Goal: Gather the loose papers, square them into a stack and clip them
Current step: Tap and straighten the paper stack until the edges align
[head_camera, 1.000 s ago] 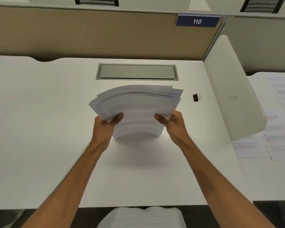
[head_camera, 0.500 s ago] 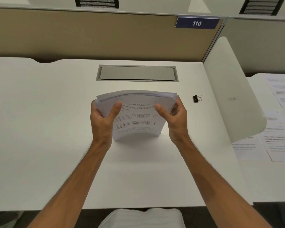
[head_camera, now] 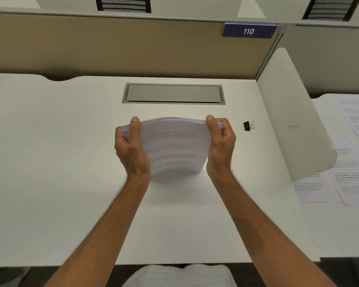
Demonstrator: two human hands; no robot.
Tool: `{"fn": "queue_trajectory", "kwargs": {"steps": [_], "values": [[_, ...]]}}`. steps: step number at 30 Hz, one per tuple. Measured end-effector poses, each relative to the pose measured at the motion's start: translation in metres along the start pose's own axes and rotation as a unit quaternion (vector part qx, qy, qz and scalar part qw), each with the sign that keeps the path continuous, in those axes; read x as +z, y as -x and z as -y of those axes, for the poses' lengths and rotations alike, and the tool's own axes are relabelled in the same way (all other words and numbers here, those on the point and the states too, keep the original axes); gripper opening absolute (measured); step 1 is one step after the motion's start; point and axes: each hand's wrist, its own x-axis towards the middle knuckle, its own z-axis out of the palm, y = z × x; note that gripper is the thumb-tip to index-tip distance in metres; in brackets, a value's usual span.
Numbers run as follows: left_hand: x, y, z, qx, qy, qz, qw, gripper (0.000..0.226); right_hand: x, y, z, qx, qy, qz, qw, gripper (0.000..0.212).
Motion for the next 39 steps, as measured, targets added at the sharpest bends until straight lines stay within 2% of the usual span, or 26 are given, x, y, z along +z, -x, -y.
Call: {"fn": "queue_trajectory", "kwargs": {"steps": [7,12,15,18,21,24,28,35,39], "values": [[-0.004,-0.007,0.0,0.009,-0.002,-0.004,1.0,0.019,-0.002,-0.002,0.001,-0.016,0.005,0.012,1.0,0.028],[-0.003,-0.006,-0.002,0.04,-0.013,0.006,0.999,0.025,-0.007,-0.001,-0.001,-0.007,-0.001,0.055,0.998,0.03],[-0.007,-0.007,0.0,0.037,-0.013,0.053,0.998,0.034,-0.018,-0.005,-0.008,-0.001,0.01,0.117,0.993,0.033],[-0.019,-0.01,0.012,0.034,-0.013,0.116,0.993,0.027,-0.031,-0.013,-0.02,0.024,0.055,0.162,0.985,0.042],[-0.031,-0.013,0.028,-0.003,-0.032,0.155,0.987,0.021,-0.037,-0.018,-0.033,0.055,0.069,0.189,0.978,0.046],[-0.035,-0.013,0.039,-0.029,-0.063,0.155,0.986,0.01,-0.036,-0.016,-0.042,0.06,0.054,0.187,0.979,0.044],[-0.034,-0.012,0.037,-0.008,-0.057,0.141,0.988,0.013,-0.033,-0.014,-0.041,0.036,0.054,0.178,0.982,0.033],[-0.04,-0.018,0.043,-0.02,-0.054,0.181,0.982,0.029,-0.035,-0.014,-0.051,0.038,0.043,0.184,0.981,0.04],[-0.038,-0.017,0.048,-0.037,-0.063,0.178,0.981,0.022,-0.034,-0.017,-0.054,0.049,0.059,0.187,0.979,0.035]]}}
